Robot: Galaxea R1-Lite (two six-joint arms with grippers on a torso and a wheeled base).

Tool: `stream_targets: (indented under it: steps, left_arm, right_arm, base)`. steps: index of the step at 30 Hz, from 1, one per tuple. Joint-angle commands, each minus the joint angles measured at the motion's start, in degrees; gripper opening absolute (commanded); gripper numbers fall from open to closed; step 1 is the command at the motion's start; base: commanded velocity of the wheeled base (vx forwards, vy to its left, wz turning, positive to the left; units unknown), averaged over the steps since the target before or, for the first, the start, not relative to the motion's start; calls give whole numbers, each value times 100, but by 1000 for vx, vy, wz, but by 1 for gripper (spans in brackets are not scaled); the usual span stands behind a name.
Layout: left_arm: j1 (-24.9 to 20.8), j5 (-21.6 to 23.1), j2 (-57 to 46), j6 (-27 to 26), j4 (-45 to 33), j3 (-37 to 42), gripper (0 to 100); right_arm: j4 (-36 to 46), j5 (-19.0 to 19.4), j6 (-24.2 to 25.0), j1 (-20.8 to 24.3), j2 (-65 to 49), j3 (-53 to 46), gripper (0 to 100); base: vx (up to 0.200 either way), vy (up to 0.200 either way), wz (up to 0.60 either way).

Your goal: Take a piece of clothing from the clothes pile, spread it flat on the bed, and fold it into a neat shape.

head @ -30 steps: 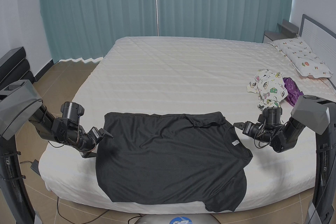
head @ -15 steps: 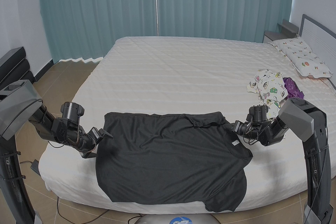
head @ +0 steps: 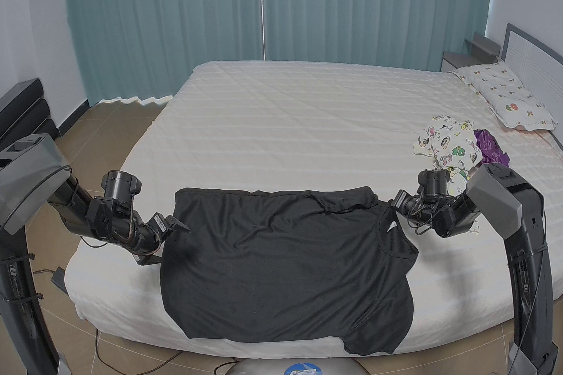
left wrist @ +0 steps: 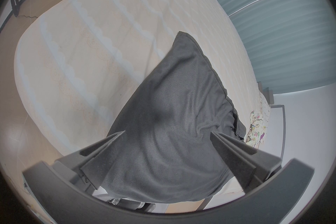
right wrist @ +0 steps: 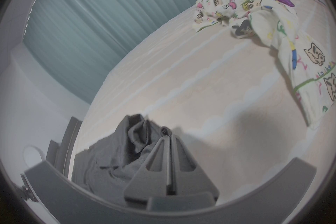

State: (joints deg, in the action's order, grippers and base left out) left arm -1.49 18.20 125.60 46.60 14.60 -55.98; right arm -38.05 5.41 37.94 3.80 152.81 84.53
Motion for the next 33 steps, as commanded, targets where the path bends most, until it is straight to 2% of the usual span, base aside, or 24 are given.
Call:
stream_targets:
  steps: [1, 5, 12, 13, 23, 25, 27, 33]
  left_arm:
    - [-1, -27, 8, 7, 7, -1, 100]
    - [-1, -45, 17, 7, 25, -10, 100]
    - [-1, -45, 17, 15, 34, -10, 100]
    - [-1, -45, 17, 7, 34, -10, 100]
    - [-1, -53, 26, 112, 51, -27, 100]
    - [-1, -53, 26, 112, 51, -36, 100]
    - [-1, -53, 35, 112, 51, -62, 100]
    - [-1, -53, 17, 165, 60, -27, 100]
  right_arm:
    - [-45, -119, 47, -152, -32, 64, 0]
    - [-150, -304, 153, -240, 47, 64, 0]
    - [-124, -322, 179, -249, 65, 55, 0]
    - [-80, -322, 170, -249, 56, 20, 100]
    - [-212, -313, 223, -249, -287, -95, 100]
    - [-212, -295, 399, -169, -577, -182, 100]
    - [-115, -251, 715, 94, -805, -235, 100]
    - [289, -269, 821, 622, -691, -139, 100]
  base:
    - [0, 0, 0]
    - [0, 0, 0]
    - [0, 0, 0]
    - [0, 0, 0]
    - [0, 0, 0]
    - [0, 0, 0]
    - [0, 0, 0]
    - [0, 0, 0]
